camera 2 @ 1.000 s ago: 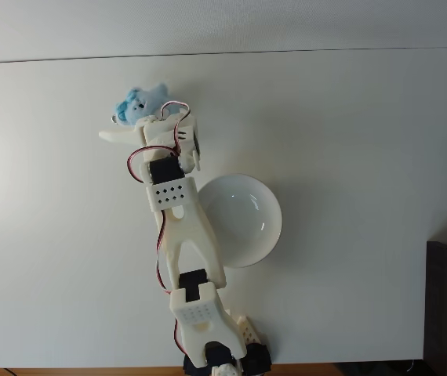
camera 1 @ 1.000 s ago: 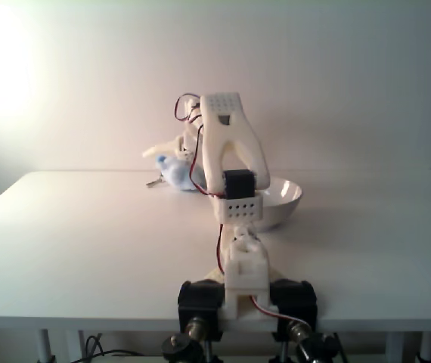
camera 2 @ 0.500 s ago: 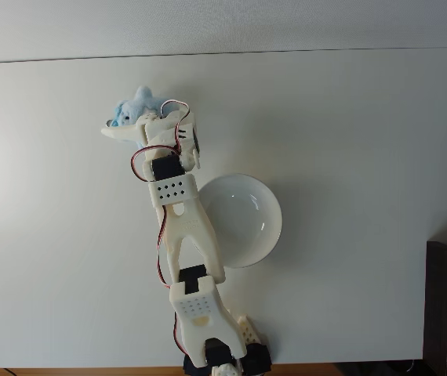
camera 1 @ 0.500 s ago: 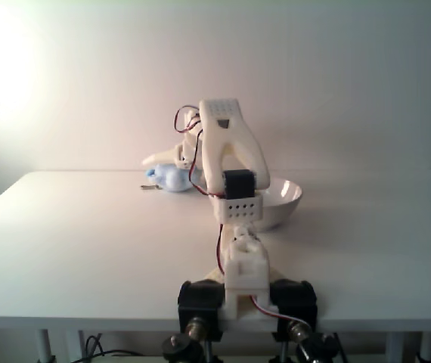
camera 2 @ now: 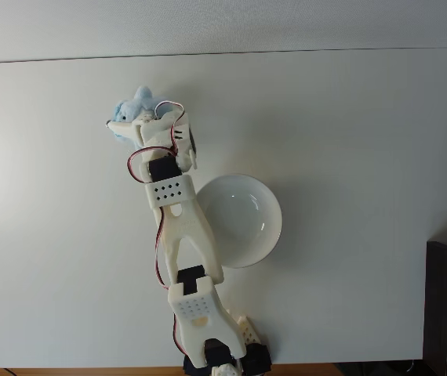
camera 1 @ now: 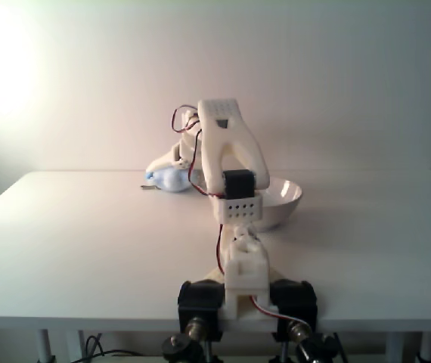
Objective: Grasp a skyblue doll and put it into the bowl.
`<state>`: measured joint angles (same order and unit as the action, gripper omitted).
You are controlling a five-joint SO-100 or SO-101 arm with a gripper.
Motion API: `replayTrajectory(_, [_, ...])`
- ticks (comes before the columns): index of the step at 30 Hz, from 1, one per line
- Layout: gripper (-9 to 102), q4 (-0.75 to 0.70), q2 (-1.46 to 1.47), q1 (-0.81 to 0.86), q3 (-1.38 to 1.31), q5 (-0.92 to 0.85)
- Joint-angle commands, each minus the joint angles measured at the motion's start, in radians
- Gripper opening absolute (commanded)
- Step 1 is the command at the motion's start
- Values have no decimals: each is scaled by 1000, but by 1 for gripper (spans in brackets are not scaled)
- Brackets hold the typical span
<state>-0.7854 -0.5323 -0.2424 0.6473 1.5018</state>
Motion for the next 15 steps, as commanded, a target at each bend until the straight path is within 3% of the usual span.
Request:
replayTrajectory(1, [58, 9, -8, 9, -38, 5])
replayTrajectory(15, [25, -3, -35, 8, -40, 3])
